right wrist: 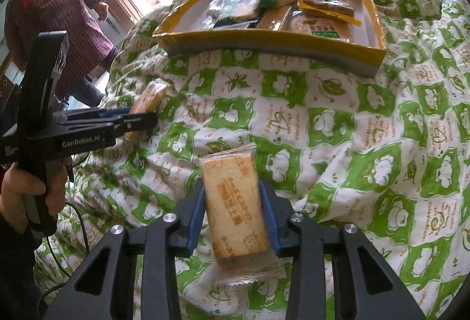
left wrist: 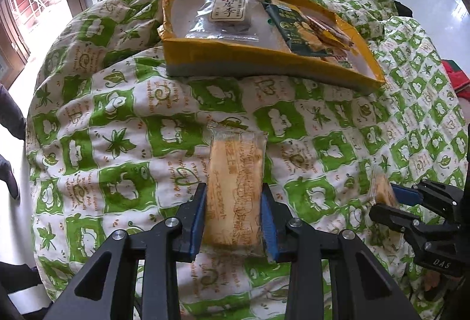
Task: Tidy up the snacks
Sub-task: 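Lift and carry both tan biscuit bars toward the tray with both tools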
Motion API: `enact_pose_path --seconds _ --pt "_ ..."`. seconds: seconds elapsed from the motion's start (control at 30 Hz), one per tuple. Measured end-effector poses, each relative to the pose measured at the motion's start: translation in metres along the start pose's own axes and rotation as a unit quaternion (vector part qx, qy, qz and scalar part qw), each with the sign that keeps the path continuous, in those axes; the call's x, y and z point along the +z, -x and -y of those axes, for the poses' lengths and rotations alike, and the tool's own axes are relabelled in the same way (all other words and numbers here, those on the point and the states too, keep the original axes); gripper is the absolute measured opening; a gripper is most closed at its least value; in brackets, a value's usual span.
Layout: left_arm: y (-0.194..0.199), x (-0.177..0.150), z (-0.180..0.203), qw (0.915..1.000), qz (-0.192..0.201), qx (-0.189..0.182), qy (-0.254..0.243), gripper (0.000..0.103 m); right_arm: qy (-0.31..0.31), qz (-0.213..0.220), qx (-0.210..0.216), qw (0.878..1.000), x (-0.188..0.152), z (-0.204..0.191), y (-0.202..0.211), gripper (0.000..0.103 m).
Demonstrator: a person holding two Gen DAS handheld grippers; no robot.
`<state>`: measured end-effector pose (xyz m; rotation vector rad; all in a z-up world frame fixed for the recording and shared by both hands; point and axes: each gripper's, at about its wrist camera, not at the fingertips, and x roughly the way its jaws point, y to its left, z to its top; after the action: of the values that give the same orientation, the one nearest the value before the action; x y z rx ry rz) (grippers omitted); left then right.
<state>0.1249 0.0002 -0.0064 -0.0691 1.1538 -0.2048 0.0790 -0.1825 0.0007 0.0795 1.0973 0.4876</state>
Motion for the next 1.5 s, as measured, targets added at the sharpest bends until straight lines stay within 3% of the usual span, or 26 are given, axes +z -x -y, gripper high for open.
enact_pose_path --seconds 0.57,1.5 --pt "0.024 0.014 0.008 0.9995 0.008 -0.029 -0.001 0.035 -0.025 0.032 -0.006 0.999 0.005 0.008 0.02 0.035" --pt "0.041 0.041 0.027 0.9985 0.027 -0.035 -0.03 0.035 -0.023 0.05 -0.032 0.998 0.042 0.015 0.043 0.035"
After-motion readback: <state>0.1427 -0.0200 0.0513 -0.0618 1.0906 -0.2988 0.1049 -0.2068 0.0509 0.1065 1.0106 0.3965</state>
